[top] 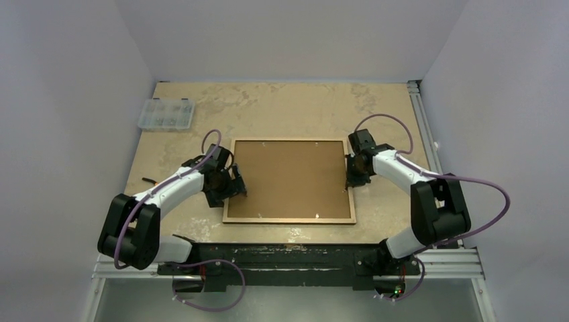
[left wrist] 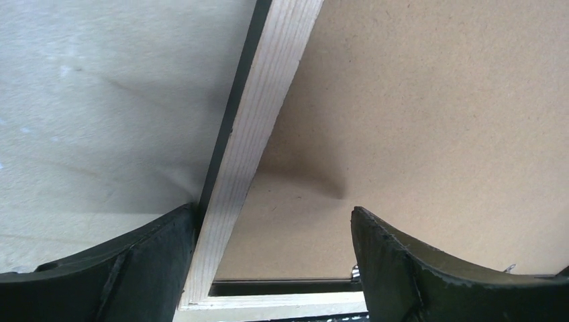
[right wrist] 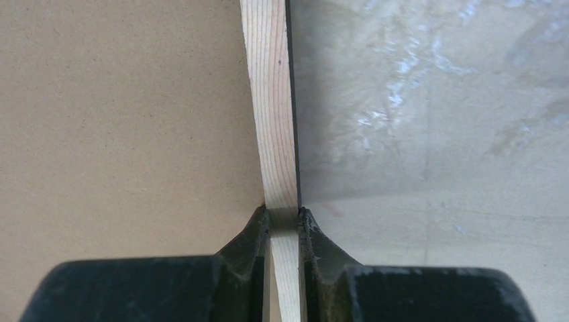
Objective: Put the photo into the frame
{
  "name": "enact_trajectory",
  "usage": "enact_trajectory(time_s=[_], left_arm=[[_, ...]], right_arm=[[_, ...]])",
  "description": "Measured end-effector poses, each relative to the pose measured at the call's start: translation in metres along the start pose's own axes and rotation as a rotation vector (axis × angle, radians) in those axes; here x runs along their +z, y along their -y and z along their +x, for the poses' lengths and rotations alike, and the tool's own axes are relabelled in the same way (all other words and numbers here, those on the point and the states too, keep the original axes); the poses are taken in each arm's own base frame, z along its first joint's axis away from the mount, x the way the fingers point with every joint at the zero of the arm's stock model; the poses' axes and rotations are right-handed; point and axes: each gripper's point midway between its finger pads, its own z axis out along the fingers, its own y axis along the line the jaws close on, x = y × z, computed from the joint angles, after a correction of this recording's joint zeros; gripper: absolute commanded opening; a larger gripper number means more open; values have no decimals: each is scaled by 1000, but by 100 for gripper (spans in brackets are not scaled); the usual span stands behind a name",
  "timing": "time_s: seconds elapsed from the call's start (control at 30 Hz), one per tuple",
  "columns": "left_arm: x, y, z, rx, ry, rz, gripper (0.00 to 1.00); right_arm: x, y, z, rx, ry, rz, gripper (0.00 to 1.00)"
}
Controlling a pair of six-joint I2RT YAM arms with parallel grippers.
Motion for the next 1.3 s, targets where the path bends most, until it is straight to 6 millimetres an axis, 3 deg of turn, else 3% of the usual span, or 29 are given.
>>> enact_trajectory(time_s=[0.13, 0.2, 0.23, 0.4, 0.63, 0.83, 1.03, 1.07, 1.2, 1.3], left_arm=[[2, 15, 2, 36, -5, 32, 82], [2, 21, 6, 58, -7, 47, 82], [2, 23, 8, 66, -8, 50, 82], [2, 26, 11, 76, -12, 54, 82], [2, 26, 12, 78, -10, 53, 82], [2, 26, 11, 77, -8, 53, 82], [2, 26, 11, 77, -8, 53, 82], [2, 26, 12, 78, -8, 53, 82], [2, 27, 12, 84, -7, 51, 80], [2, 29, 16, 81, -11, 56, 79]], right_arm=[[-5, 12, 1, 60, -5, -6, 62], [-10, 15, -3, 89, 14, -12, 75], [-13, 16, -6, 93, 28, -17, 76], [-22, 11, -12, 96, 62, -46, 69], [-2, 16, 4, 96, -4, -16, 28], [0, 26, 6, 101, -9, 25, 3], [-1, 27, 6, 74, -5, 29, 1], [-1, 26, 6, 74, -6, 28, 8], [-1, 24, 5, 82, -8, 15, 66], [-3, 20, 5, 92, -8, -2, 89]])
